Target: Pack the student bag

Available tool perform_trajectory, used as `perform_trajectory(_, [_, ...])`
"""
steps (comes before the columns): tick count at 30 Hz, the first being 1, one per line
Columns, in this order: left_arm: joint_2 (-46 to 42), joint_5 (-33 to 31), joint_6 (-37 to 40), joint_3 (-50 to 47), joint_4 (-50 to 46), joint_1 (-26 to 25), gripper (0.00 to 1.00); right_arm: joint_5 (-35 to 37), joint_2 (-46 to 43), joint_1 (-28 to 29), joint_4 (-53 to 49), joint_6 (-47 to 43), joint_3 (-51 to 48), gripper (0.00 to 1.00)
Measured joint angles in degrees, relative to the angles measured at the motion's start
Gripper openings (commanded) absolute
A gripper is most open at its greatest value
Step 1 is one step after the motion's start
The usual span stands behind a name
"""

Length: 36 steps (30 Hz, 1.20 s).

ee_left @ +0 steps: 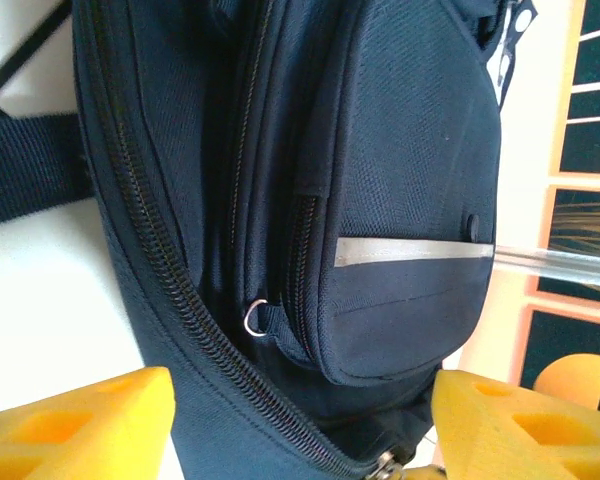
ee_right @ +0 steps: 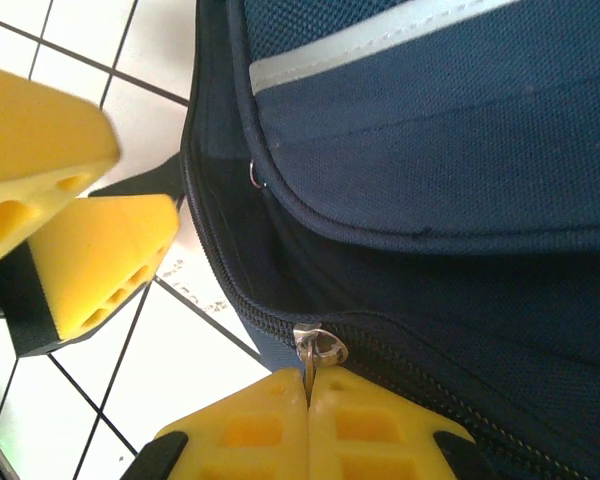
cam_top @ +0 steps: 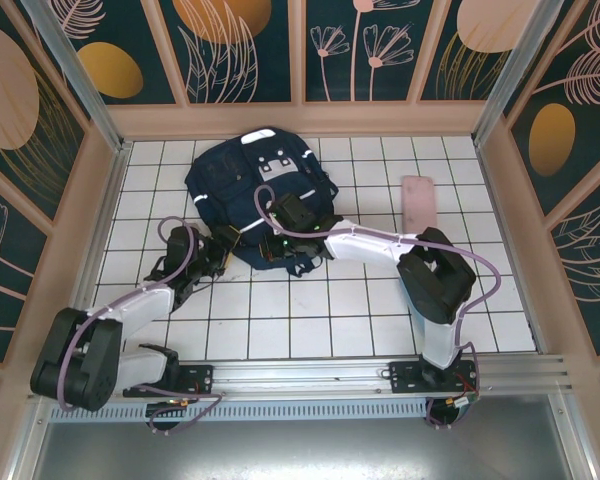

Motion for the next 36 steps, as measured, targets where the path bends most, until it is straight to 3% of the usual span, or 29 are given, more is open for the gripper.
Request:
perform_trajectory(6, [5.22, 0.39, -1.75, 0.13, 2.86, -1.68, 0.6, 0.24, -0.59, 1.6, -0.04, -0.26, -1.57, 0.0])
perform_trajectory(13, [8.63, -1.57, -4.74, -0.04, 5.05, -2.43, 0.36, 4.59, -2.23, 3.63, -1.01, -0.24, -4.09, 0.0])
perform_trajectory(19, [9.73, -4.04, -6.1, -0.55, 6.32, -2.69, 0.14, 12.68, -3.76, 5.2, -3.28, -0.04, -5.68, 0.0])
perform_trajectory(23, [9.92, -5.73, -6.27, -1.03, 6.99, -2.91, 0.05, 18.88, -4.42, 5.25, -6.21, 0.04, -7.23, 0.0])
perform_trajectory(30, [11.78, -6.43, -5.99, -1.14, 8.17, -3.06, 0.0, 23.65, -6.4, 3.32, -8.33, 0.02, -9.14, 0.0])
perform_trajectory(36, [11.78, -7.56, -4.87, -1.11, 7.82, -3.23, 0.0, 26.32, -8.13, -2.99, -8.55, -1.57, -11.52, 0.0])
